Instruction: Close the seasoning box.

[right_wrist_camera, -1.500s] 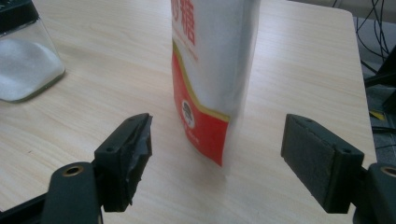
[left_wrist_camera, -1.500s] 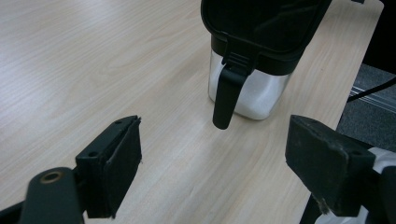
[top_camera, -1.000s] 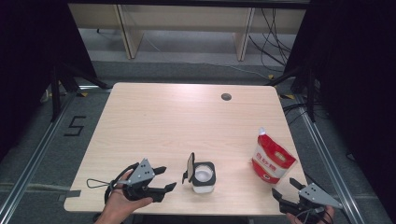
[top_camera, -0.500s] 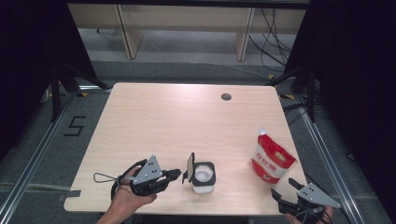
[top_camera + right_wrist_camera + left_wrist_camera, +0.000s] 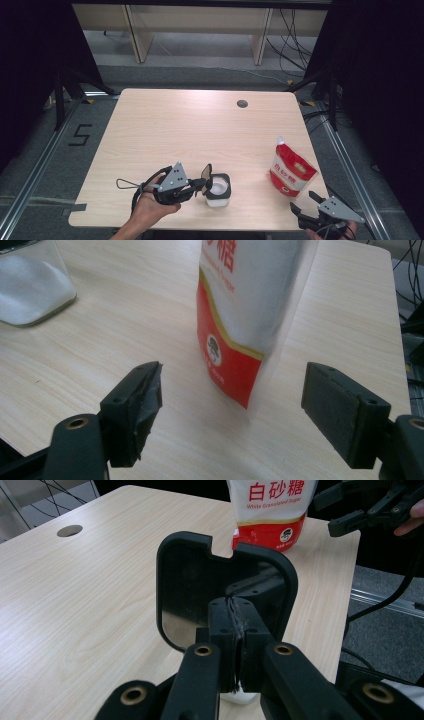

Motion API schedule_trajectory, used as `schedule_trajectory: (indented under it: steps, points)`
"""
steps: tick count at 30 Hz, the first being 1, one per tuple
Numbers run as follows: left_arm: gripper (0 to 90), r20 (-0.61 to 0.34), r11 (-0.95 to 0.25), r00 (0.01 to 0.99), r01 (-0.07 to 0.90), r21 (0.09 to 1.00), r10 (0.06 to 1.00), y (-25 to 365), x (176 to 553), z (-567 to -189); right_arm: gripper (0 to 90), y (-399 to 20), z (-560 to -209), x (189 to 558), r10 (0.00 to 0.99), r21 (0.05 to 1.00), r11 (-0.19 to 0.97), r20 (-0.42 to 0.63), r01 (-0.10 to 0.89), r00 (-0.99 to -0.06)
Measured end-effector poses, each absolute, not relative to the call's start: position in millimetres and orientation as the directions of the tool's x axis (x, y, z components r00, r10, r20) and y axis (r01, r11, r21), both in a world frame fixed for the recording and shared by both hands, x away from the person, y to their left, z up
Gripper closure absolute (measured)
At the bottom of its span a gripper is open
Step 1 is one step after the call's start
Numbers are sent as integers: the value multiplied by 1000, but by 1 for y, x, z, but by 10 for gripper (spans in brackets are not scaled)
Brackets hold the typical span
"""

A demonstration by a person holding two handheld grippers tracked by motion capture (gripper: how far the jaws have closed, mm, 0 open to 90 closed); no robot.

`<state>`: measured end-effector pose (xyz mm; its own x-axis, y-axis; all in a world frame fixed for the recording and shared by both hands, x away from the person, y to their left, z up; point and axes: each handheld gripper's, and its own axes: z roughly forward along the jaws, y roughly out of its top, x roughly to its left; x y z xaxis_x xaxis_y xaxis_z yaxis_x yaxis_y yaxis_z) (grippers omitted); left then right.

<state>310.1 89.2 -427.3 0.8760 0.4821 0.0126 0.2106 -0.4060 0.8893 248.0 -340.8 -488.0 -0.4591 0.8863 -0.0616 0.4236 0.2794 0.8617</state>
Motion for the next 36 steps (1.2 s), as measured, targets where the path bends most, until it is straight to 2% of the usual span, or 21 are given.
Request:
schedule_trajectory:
  steps: [20, 22, 23, 24, 27, 29, 30, 34, 36]
  points:
    - [873, 24, -473, 903, 201, 858, 428, 62, 313, -440, 255, -339, -488, 247, 889, 861, 266, -46, 433, -456]
    - [872, 3, -467, 906, 216, 857, 424, 60, 313, -444, 255, -339, -488, 247, 886, 865, 275, -58, 421, -459]
    - [871, 5, -473, 880, 250, 845, 475, 61, 309, -445, 255, -339, -488, 248, 886, 865, 277, -62, 418, -460]
    - [870, 6, -470, 903, 217, 855, 429, 59, 312, -446, 256, -338, -488, 246, 889, 861, 267, -46, 433, -456]
    - [868, 12, -472, 905, 210, 856, 425, 58, 312, -446, 256, -338, -487, 246, 890, 857, 266, -42, 441, -454]
    - [864, 12, -469, 902, 213, 857, 432, 59, 312, -444, 256, -340, -487, 248, 881, 862, 298, -84, 410, -466]
    - [861, 3, -463, 904, 217, 859, 428, 60, 313, -443, 256, -338, -487, 246, 890, 856, 266, -41, 443, -454]
    - [802, -4, -432, 890, 225, 873, 456, 67, 315, -434, 255, -337, -487, 245, 891, 856, 261, -36, 446, -452]
    - [737, -23, -412, 887, 237, 880, 462, 71, 315, -430, 256, -339, -488, 247, 886, 860, 281, -61, 426, -460]
